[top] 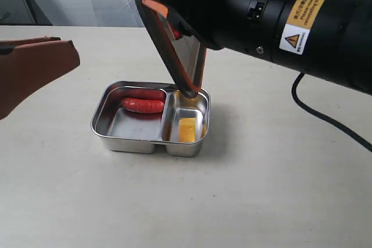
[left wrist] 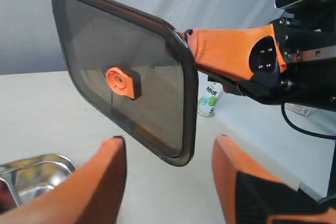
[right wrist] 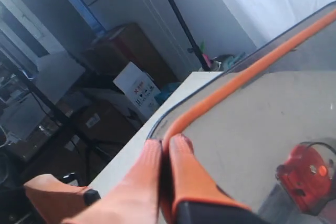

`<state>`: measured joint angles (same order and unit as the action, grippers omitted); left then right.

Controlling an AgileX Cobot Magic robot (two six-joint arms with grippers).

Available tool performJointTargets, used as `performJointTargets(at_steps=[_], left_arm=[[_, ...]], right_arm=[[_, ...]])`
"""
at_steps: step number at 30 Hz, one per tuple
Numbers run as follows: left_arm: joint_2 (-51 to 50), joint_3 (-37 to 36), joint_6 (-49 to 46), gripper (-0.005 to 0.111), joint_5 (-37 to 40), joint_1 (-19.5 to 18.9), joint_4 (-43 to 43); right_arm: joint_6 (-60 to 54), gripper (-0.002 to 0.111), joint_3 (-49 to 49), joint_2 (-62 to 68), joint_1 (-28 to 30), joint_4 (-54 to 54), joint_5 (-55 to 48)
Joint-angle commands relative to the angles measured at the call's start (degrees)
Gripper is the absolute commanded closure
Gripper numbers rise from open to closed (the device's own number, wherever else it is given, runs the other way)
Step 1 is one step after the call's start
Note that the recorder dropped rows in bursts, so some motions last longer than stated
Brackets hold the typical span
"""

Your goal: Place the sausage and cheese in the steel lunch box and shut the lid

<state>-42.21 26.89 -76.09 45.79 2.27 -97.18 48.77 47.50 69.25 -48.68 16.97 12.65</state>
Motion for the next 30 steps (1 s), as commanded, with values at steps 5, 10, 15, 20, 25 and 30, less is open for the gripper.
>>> performJointTargets(at_steps=[5,10,15,20,25,30], left_arm=[[-1.13,0.26,-9.72,0.054,8.31,0.14,-2.77],[-1.13,0.26,-12.86,0.054,8.24,0.14,-2.77],[-1.13,0.26,-14.49,0.054,6.57,0.26,-2.77],[-1.13,0.26,-15.3,0.054,4.41,0.26,-2.77],[-1.13,0.26,-15.98,0.054,-0.02,0.26,-1.12],[-2.33,0.26,-15.98,0.054,0.54,0.26,-2.77]], right_arm=[[-0.16,0.109,0.2,2.05,-0.12,-2.56,9.17],[-0.16,0.109,0.2,5.36,-1.39,-4.37,12.1],[-0.38,0.109,0.71,9.35,-2.74,-6.16,18.95],[-0.38,0.109,2.65,12.14,-2.74,-5.88,19.17],[-0.38,0.109,4.28,12.29,-2.74,-4.82,19.08],[-0.79,0.109,4.79,12.29,-3.48,-4.7,18.87]])
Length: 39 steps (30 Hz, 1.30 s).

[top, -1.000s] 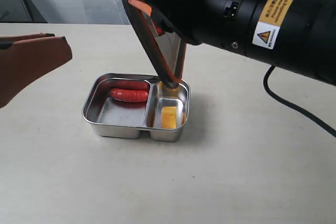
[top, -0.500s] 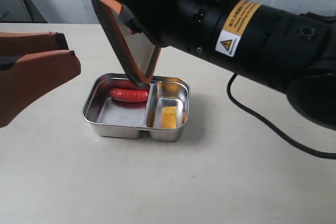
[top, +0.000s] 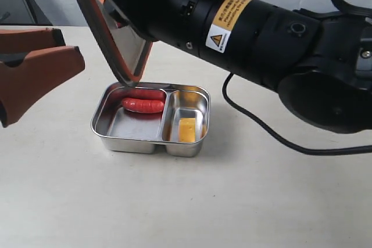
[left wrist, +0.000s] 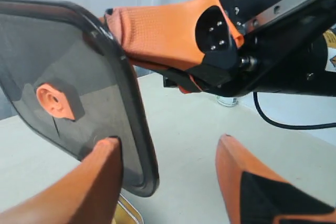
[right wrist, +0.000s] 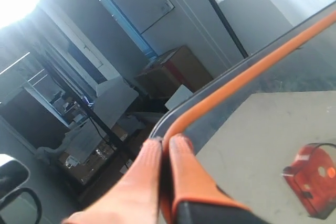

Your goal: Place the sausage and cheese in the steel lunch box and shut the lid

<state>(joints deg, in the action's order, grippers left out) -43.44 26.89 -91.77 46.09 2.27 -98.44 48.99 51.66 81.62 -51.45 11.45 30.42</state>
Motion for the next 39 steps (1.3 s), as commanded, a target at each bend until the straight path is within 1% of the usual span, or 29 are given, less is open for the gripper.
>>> performJointTargets(at_steps=[1,3,7,9,15,23,25,28,32,39], left_arm=[[-1.6,0.26,-0.31,0.054,0.33,0.26,-1.51],[-2.6,0.26,-0.31,0.054,0.89,0.26,-1.51],[-4.81,0.26,-0.31,0.054,4.48,0.26,-1.51],[-5.21,0.26,-0.31,0.054,4.65,0.26,-1.51],[-5.21,0.26,-0.31,0.054,0.11,0.26,-1.51],[-5.21,0.26,-0.31,0.057,0.26,0.26,-1.51],[-5.21,0.26,-0.31,0.063,0.26,0.26,-1.51],[-5.21,0.26,-0.31,0.078,0.35,0.26,-1.51],[-5.21,0.26,-0.31,0.107,1.62,0.26,-1.51],[-5.21,0.26,-0.84,0.107,1.03,0.26,-1.51]], right_arm=[[-1.45,0.109,0.63,-0.08,-1.33,0.9,1.16],[-2.79,0.109,0.77,-0.08,-2.18,0.5,1.15],[-5.12,0.109,0.77,-0.08,-3.5,-1.27,1.18],[-5.67,0.109,0.77,-0.08,-3.93,-1.67,1.06],[-5.8,0.109,0.77,-0.08,-5.38,-1.0,0.1],[-7.2,0.109,0.77,-0.08,-7.82,-1.24,-0.14],[-7.2,0.109,0.77,-0.08,-8.21,-0.89,-0.17],[-7.2,0.109,0.77,-0.08,-9.36,-0.9,-0.27],[-7.21,0.109,0.77,-0.08,-10.87,-0.9,-0.65],[-7.21,0.109,0.77,-0.08,-11.52,0.07,-4.33]])
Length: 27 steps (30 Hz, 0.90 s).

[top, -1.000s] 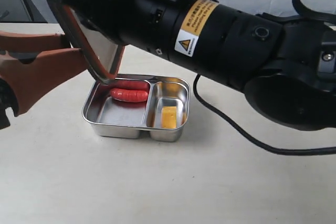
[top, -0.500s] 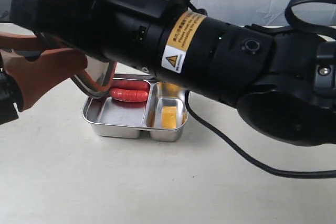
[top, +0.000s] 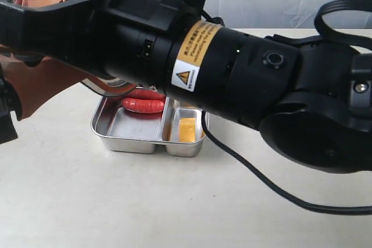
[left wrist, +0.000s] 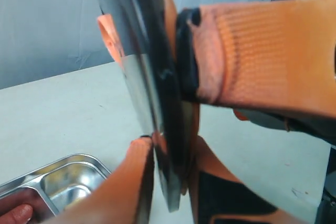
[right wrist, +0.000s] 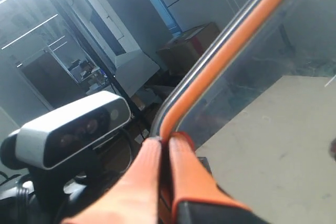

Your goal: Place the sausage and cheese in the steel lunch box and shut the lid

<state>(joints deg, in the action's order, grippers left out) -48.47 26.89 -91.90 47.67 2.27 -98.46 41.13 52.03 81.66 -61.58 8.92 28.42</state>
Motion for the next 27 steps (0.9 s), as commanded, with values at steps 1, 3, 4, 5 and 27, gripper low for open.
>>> performJointTargets(at_steps=[1,3,4,5,27], left_arm=[[-0.18,0.26,-1.22,0.107,-1.35,0.26,-1.49],[-0.18,0.26,-3.03,0.107,-3.06,0.26,-1.49],[-0.18,0.26,-3.8,0.107,-4.26,0.26,-1.49],[-0.18,0.26,-4.86,0.107,-5.04,0.26,-1.49],[-0.18,0.4,-12.47,0.107,-14.2,0.26,-1.49]], right_arm=[[0.65,0.109,0.41,-0.13,-1.4,2.6,-3.31],[0.79,0.109,0.41,-0.13,-1.4,2.6,-5.66],[0.79,0.109,0.41,-0.25,-1.4,2.6,-7.29],[0.79,0.109,0.41,-0.39,-1.4,2.6,-8.63],[0.79,0.109,0.41,-5.7,-1.29,2.6,-32.16]])
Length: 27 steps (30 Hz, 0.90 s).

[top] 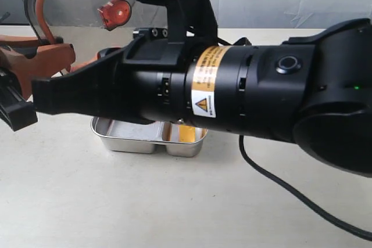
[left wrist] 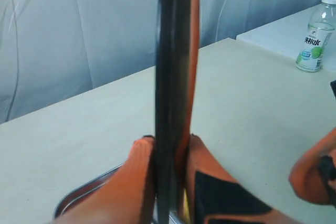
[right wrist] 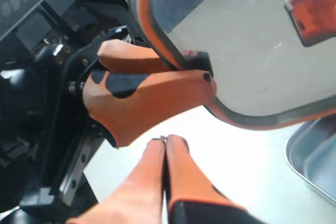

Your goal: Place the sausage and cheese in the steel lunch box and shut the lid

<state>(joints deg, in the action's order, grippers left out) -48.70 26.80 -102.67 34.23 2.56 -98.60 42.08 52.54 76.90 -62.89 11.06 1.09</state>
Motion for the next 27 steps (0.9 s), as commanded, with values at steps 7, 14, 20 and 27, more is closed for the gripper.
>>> performJointTargets(at_steps=[7,14,20,27], left_arm=[[3.36,2.62,-2.94,0.107,-7.92,-0.02,3.98],[10.87,3.07,-2.82,0.107,-11.14,-0.02,18.22],[17.11,3.07,-2.42,0.107,-11.31,-0.02,29.42],[26.81,3.07,-2.31,0.107,-9.97,-0.02,48.25]], right_arm=[[-0.16,0.109,-0.2,-3.79,5.25,4.93,-15.8],[-1.39,0.109,-0.21,-4.83,14.88,5.05,-17.14],[-10.6,0.109,-0.21,-4.35,22.38,3.53,-22.69],[-51.61,0.109,1.51,2.05,37.1,-32.47,-36.88]])
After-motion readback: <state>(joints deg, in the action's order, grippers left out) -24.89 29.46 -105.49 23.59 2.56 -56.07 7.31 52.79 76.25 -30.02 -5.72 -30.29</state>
